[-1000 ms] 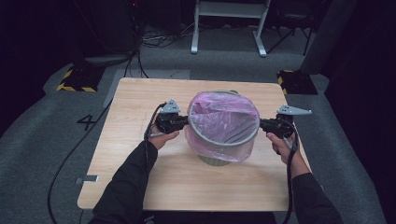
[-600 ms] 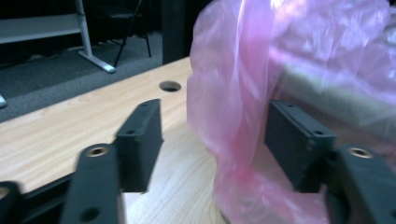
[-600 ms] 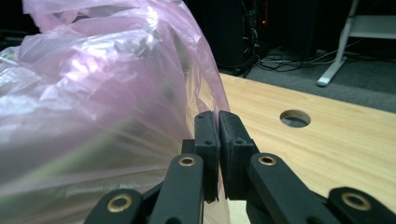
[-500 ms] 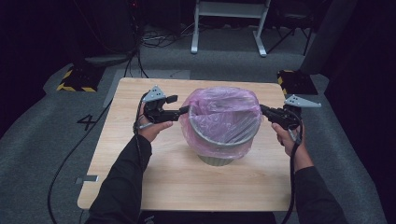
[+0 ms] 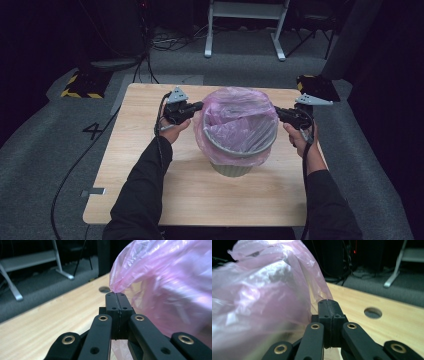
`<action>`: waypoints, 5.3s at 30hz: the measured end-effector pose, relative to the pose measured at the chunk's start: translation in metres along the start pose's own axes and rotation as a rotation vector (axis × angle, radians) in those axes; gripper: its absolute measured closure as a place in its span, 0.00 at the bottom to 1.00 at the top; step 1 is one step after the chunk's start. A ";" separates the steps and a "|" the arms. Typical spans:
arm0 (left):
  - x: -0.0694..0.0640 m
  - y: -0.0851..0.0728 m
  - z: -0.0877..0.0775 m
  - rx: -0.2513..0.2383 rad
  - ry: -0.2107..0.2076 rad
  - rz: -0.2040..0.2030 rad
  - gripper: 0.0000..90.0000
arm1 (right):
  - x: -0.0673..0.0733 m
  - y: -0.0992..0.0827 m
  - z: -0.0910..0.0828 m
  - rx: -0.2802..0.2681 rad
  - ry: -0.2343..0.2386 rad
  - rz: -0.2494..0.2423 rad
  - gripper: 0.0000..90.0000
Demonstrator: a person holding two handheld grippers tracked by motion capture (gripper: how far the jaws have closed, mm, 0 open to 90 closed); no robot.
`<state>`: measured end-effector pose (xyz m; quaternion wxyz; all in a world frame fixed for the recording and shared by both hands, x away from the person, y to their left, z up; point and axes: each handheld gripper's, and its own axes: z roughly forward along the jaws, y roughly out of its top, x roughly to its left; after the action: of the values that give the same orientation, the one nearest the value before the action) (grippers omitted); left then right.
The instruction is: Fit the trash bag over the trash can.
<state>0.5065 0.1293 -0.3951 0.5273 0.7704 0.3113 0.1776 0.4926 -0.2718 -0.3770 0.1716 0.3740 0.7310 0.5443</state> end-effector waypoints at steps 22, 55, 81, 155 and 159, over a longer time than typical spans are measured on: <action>-0.006 -0.037 0.044 0.213 -0.055 -0.077 1.00 | -0.019 -0.040 0.026 0.152 -0.001 0.133 1.00; -0.042 -0.048 -0.047 0.129 -0.034 0.047 0.22 | -0.025 -0.024 -0.052 0.089 -0.059 -0.020 0.39; -0.095 -0.143 -0.072 0.364 -0.020 0.133 0.17 | 0.073 0.048 -0.021 0.164 0.084 -0.302 0.28; -0.089 -0.151 -0.069 0.394 -0.045 0.089 0.14 | 0.064 -0.107 -0.096 0.318 -0.122 -0.315 0.21; -0.089 -0.151 -0.069 0.394 -0.045 0.089 0.14 | 0.050 -0.139 -0.098 0.336 -0.111 -0.244 0.22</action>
<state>0.3548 0.1562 -0.5038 0.3647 0.8754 0.2940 0.1191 0.3453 -0.3180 -0.4634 0.2113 0.3355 0.8408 0.3687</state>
